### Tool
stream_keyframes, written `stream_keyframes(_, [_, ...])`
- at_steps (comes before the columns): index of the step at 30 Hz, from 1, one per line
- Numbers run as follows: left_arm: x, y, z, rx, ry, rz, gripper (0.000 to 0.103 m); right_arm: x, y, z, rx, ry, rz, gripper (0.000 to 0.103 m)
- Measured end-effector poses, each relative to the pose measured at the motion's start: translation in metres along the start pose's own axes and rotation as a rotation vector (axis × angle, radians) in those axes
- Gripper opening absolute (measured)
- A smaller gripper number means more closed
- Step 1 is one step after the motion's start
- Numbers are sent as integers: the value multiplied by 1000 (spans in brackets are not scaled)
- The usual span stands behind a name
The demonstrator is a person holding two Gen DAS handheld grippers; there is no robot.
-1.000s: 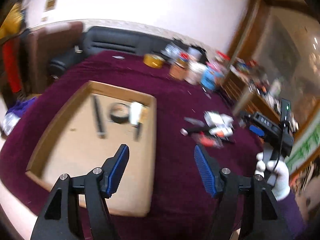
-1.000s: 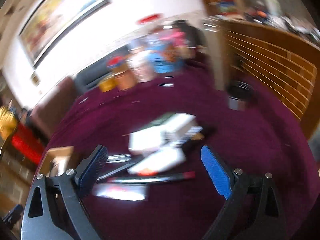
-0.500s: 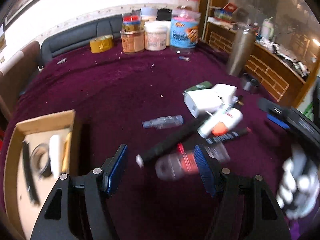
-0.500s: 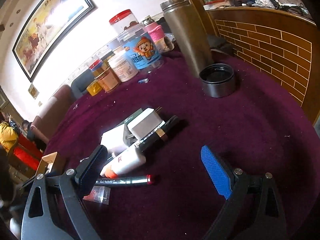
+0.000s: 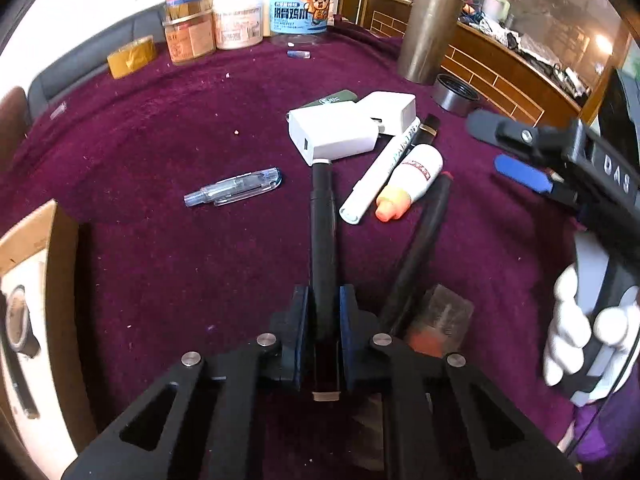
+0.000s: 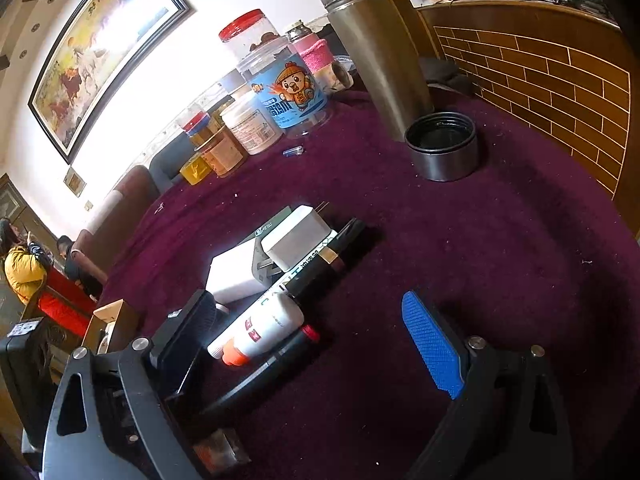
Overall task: Organize rigid objects
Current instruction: 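Grasp a black marker upright on the carpet with the left tool, then carry the marker to the box with left tool while right tool grasps red-tipped marker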
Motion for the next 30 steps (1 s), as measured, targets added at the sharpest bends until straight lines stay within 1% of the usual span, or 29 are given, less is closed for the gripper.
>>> stream_keyframes(2, [0, 1, -3, -28, 47, -17, 11, 0, -1, 0, -2, -2, 1, 95])
stream_keyframes(5, [-10, 14, -4, -37, 68, -25, 14, 0, -1, -1, -5, -4, 2, 95])
stream_keyframes(8, [-14, 22, -12, -68, 107, -55, 18, -1, -1, -2, -7, -6, 8, 95])
stream_keyframes(10, [-15, 25, -14, -70, 122, -68, 20, -2, -1, -1, -5, -8, 10, 95])
stream_keyframes(11, [-16, 28, -14, -62, 121, -69, 23, -2, -2, -1, -4, -10, 10, 95])
stream_keyframes(13, [-21, 32, -13, -42, 105, -65, 23, -2, -2, -2, -4, -13, 10, 95])
stream_keyframes(14, [-25, 36, -12, -40, 99, -61, 21, -2, -2, -3, -6, -15, 11, 95])
stream_keyframes(18, [-20, 32, -11, -12, 60, -60, 12, -2, -1, -5, -14, -16, 12, 95])
stream_keyframes(20, [-11, 29, -7, 15, 62, -75, 11, -2, -1, -5, -16, -15, 15, 95])
stream_keyframes(23, [10, 26, 4, 68, 36, -113, 11, -4, -2, -6, -15, -15, 20, 95])
stream_keyframes(27, [50, 17, 19, 136, -2, -184, 11, -5, -2, -6, -10, -19, 25, 95])
stream_keyframes(30, [85, 5, 32, 182, -14, -254, 11, -5, -3, -6, -7, -25, 26, 95])
Point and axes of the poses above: each gripper's, at about its wrist camera, not at the fingertips, and x roughly against the way its jaws point, z to its left, y to its top, the point moved 7 cm from there along -x, roughly the way its jaws point, and after that the axes turned 8 degrees about y, right-handed, at the moved point
